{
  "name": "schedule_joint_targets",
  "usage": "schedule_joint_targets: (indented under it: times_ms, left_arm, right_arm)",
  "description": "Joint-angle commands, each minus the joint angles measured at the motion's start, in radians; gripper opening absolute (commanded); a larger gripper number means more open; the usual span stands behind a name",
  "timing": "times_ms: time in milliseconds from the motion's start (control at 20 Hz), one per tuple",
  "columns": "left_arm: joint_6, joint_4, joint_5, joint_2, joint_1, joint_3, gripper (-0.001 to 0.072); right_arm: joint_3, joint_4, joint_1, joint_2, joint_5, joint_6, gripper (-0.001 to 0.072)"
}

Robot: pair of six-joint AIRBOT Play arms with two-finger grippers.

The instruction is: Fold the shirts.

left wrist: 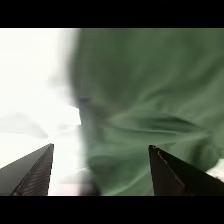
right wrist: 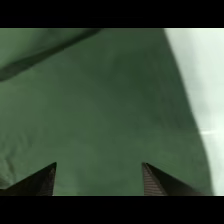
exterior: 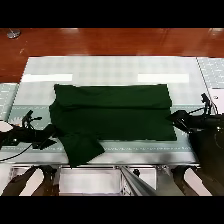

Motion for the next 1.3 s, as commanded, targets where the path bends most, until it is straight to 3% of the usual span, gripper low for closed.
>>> schedule_joint_targets:
  times_ms: [0,550,600,650,700,950,1050,1250]
  left_arm:
    - [0.035,-0.088,0.011,0.006,-0.084,-0.038,0.0701]
    - [0.05,-0.178,0.088,0.006,-0.213,-0.128,0.0681]
    - [0.05,-0.178,0.107,0.006,-0.212,-0.128,0.0468]
    - [0.062,-0.181,0.118,0.006,-0.21,-0.128,0.0119]
    - [0.094,-0.186,0.12,0.007,-0.21,-0.125,0.0021]
    - [0.118,-0.189,0.113,0.009,-0.211,-0.114,0.0022]
    - [0.118,-0.189,0.113,0.009,-0.211,-0.114,0.0022]
    - [0.117,-0.19,0.122,0.009,-0.211,-0.114,0.0022]
  right_arm:
    - [-0.015,0.062,-0.002,0.013,0.001,-0.006,0.0614]
    - [-0.013,0.121,-0.003,0.013,-0.032,0.002,0.0614]
    - [-0.009,0.089,-0.003,0.013,-0.032,0.01,0.0614]
    - [-0.004,0.035,-0.003,0.013,-0.027,0.034,0.0614]
    - [-0.002,-0.026,-0.003,0.013,-0.018,0.055,0.0615]
    - [-0.002,-0.478,-0.003,0.013,0.047,0.259,0.0615]
    - [-0.005,-0.507,-0.002,0.011,0.089,0.274,0.0615]
    - [-0.027,-0.413,-0.002,0.006,0.106,0.21,0.0615]
